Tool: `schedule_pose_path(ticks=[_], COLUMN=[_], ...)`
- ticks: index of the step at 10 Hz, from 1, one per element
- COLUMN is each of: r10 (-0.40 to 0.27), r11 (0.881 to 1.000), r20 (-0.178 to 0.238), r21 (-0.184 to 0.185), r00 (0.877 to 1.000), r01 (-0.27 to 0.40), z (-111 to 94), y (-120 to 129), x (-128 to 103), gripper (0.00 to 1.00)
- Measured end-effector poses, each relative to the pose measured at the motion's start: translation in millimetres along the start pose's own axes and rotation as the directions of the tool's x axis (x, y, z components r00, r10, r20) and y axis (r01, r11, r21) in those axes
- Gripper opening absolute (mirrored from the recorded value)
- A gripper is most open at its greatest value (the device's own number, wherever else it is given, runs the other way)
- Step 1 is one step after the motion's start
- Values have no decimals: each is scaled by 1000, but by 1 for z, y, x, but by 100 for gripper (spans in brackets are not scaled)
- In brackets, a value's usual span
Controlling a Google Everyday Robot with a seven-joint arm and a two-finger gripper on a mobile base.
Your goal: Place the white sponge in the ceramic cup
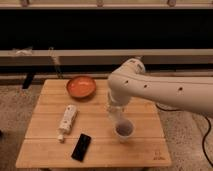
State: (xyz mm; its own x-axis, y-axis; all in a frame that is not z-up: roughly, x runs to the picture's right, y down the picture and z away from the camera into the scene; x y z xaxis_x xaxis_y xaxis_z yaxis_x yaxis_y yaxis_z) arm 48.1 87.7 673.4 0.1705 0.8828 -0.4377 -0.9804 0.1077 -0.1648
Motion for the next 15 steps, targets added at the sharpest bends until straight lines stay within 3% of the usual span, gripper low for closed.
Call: schedule_pose_path(ticks=[4,5,9,15], r10=[90,112,191,186], r11=[996,993,980,977], r20=[-10,-14,-32,-52], r21=[-24,-27,-49,-96], r00=[996,994,981,981], r01=[-90,-113,-193,-190], z=[5,7,21,44], y=[-22,-29,-48,-38], x=[28,34,51,38], gripper=[60,64,64,64])
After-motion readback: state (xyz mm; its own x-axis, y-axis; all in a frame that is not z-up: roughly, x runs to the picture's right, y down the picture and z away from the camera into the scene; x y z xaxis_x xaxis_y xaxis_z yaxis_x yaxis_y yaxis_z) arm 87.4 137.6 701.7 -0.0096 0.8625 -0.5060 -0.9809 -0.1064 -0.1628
